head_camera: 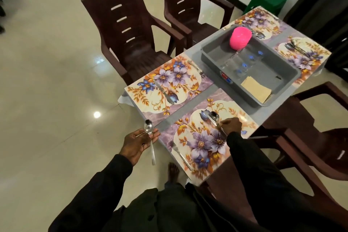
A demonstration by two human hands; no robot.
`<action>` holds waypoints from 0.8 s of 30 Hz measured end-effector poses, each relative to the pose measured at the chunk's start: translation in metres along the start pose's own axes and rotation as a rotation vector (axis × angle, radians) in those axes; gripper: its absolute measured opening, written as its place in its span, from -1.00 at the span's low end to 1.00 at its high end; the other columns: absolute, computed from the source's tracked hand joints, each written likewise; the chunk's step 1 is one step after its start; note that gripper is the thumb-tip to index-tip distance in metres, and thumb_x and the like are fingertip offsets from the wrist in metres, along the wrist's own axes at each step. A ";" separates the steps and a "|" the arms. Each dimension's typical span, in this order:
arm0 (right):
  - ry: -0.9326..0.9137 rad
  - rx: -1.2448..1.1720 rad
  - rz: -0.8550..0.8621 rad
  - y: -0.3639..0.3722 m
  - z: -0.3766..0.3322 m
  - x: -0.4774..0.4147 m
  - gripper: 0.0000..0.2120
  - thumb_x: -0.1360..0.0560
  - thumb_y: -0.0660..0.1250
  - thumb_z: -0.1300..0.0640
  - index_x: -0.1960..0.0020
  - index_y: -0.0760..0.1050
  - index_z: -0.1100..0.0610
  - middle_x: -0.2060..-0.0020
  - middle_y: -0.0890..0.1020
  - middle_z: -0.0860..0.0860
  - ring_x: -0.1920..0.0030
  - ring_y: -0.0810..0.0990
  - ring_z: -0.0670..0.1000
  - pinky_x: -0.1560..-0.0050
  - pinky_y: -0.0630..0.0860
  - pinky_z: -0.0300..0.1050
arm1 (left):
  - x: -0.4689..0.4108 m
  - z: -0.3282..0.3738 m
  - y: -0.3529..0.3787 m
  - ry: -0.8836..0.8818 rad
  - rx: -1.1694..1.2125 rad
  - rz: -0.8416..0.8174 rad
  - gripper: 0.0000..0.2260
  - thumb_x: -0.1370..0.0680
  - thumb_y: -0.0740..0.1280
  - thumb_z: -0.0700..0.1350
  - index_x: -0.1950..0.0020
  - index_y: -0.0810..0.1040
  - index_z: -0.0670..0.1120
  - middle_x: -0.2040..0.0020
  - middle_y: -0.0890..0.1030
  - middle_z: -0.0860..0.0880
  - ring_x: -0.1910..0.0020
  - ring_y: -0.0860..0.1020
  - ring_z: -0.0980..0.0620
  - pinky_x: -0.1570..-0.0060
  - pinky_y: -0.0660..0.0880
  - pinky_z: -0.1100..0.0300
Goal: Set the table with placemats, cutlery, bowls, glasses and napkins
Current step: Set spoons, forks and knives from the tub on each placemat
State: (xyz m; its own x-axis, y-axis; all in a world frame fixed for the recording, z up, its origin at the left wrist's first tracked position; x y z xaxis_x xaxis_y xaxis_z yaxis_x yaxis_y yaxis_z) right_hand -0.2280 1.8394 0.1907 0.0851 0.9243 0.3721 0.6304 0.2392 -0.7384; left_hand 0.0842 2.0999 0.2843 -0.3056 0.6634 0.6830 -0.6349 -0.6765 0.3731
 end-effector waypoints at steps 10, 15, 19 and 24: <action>0.029 0.045 -0.015 0.015 -0.005 -0.023 -0.96 -0.41 0.52 0.22 0.18 0.74 0.18 0.21 0.74 0.13 0.14 0.70 0.15 -0.01 0.59 -0.11 | -0.016 0.007 0.000 -0.017 0.005 0.057 -0.70 -0.58 0.32 -0.44 -0.32 0.52 -0.38 -0.22 0.65 -0.31 -0.23 0.65 -0.26 -0.25 0.57 -0.04; 0.047 0.055 -0.018 0.022 -0.002 -0.027 -0.93 -0.45 0.48 0.21 0.19 0.72 0.14 0.20 0.73 0.11 0.15 0.69 0.13 0.02 0.59 -0.11 | -0.016 0.011 0.008 -0.011 0.000 0.051 -0.69 -0.57 0.34 -0.43 -0.33 0.52 -0.36 -0.22 0.66 -0.30 -0.23 0.65 -0.26 -0.24 0.58 -0.03; 0.008 0.029 -0.008 0.022 -0.005 -0.025 -0.94 -0.46 0.49 0.24 0.15 0.73 0.21 0.22 0.73 0.12 0.15 0.69 0.12 -0.02 0.54 -0.14 | -0.014 0.015 0.007 -0.001 -0.009 0.052 -0.68 -0.58 0.34 -0.41 -0.34 0.52 -0.35 -0.22 0.66 -0.29 -0.23 0.65 -0.25 -0.25 0.57 -0.04; -0.043 0.023 0.042 0.015 -0.016 -0.013 -0.88 -0.50 0.43 0.25 0.05 0.72 0.26 0.11 0.73 0.17 0.05 0.68 0.19 -0.11 0.54 -0.07 | -0.013 0.020 0.002 0.013 -0.001 0.039 -0.68 -0.56 0.37 -0.39 -0.32 0.53 -0.35 -0.23 0.66 -0.29 -0.23 0.64 -0.25 -0.27 0.56 -0.06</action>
State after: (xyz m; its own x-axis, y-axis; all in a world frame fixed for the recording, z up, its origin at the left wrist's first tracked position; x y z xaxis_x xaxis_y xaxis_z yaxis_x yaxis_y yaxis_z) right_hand -0.2076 1.8266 0.1842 0.0777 0.9454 0.3164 0.6088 0.2063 -0.7660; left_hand 0.1009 2.0834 0.2895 -0.3395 0.6403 0.6890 -0.6232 -0.7018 0.3451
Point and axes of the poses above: each hand's wrist, its own x-axis away from the middle knuckle, its own y-axis out of the palm, z = x × y, the point moved 3 cm from there along -x, towards the middle knuckle
